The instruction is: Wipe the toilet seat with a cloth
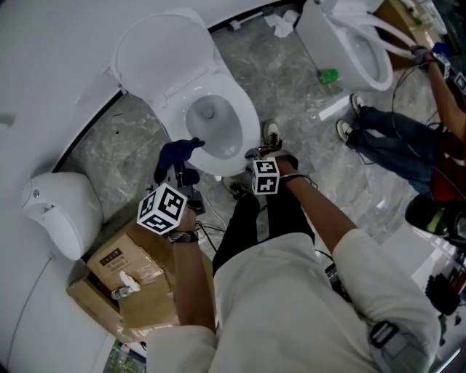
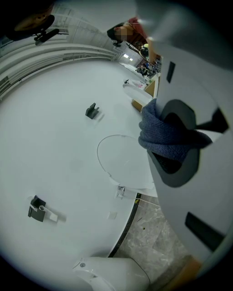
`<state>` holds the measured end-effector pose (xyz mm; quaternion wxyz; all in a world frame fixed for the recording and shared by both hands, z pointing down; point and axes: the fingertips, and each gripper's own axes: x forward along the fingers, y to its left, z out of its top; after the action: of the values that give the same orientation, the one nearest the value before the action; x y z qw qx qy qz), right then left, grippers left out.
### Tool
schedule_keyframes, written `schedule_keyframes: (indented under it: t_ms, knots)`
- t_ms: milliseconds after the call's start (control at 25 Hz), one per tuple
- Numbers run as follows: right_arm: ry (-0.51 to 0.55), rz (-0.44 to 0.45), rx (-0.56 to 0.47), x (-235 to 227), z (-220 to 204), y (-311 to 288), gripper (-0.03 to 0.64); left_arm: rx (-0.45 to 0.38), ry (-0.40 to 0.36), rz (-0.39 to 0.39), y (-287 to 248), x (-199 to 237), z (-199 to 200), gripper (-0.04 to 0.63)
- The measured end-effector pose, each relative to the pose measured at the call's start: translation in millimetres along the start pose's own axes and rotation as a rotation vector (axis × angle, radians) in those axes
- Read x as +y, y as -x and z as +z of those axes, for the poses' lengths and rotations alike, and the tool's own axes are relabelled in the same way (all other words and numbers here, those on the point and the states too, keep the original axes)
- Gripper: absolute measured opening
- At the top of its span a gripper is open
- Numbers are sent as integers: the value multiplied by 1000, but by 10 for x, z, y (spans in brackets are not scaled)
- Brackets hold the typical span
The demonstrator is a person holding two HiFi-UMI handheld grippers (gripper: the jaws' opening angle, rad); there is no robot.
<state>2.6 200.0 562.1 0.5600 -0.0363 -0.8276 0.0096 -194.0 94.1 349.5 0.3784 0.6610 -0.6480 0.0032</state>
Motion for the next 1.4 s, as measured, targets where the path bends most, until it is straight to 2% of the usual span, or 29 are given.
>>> schedule_keyframes:
  t_ms: [640, 880, 1240, 1400]
  knots:
    - [-64, 111, 85, 99, -297, -594, 178, 26, 33, 23, -436, 203, -174, 31]
    - [-98, 148, 110, 109, -396, -808, 178, 37, 18, 16, -625, 275, -229, 31]
    - [-131, 161, 149, 142, -560, -1171, 178, 27, 0, -22, -687, 418, -316, 31]
    - [-137, 164, 161, 164, -583, -1260, 178, 38, -4, -4, -633, 506, -386, 31]
